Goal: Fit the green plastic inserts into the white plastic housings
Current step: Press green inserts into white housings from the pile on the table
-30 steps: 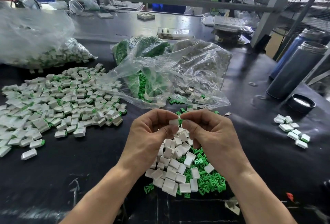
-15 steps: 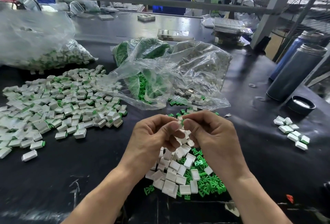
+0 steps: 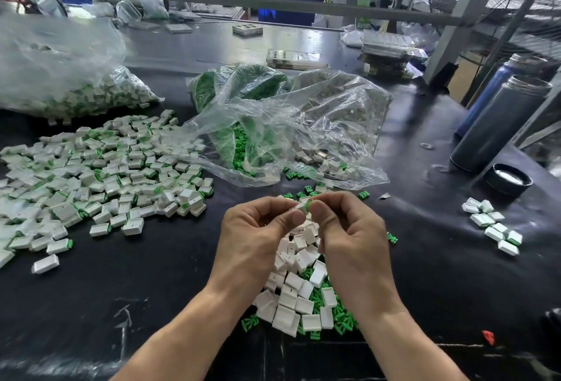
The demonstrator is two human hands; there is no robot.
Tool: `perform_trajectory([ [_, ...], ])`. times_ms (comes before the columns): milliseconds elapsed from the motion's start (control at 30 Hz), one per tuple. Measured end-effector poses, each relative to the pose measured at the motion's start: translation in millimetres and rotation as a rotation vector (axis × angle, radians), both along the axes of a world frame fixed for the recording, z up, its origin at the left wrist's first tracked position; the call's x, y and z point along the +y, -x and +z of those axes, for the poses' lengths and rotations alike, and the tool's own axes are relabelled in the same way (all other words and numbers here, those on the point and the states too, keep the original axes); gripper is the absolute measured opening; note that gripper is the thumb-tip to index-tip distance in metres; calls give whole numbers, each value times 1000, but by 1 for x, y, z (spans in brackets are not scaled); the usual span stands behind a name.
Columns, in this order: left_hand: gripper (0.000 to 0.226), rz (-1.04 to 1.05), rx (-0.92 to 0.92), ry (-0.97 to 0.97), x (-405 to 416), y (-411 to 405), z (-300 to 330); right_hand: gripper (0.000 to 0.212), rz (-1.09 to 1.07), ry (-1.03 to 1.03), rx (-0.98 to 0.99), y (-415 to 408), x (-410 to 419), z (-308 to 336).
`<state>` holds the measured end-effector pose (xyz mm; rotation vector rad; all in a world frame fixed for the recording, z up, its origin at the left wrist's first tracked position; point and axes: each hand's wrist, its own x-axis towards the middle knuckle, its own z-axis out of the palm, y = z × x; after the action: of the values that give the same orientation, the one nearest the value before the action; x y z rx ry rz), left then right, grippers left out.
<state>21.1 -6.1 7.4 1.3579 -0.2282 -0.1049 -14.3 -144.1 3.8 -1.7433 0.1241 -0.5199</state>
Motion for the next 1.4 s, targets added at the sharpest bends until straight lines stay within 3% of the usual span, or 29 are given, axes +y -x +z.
perform_trajectory([
  [167, 5, 49, -10, 25, -6, 6, -1, 18, -20, -58, -16, 2, 8, -1],
  [367, 5, 51, -11, -21, -5, 3, 2, 14, -23, -28, -14, 4, 4, 2],
  [500, 8, 41, -34, -32, -2, 1, 4, 21, 34, -129, 6, 3, 2, 6],
  [667, 8, 4, -74, -108, -3, 2, 0, 71, 162, -239, 184, 0, 4, 6],
  [1067, 24, -190, -62, 23, -6, 6, 3, 51, 405, -500, 245, -1, 9, 5],
  [1400, 12, -215, -56, 19, -4, 6, 2, 50, 333, -611, 259, 1, 15, 12],
])
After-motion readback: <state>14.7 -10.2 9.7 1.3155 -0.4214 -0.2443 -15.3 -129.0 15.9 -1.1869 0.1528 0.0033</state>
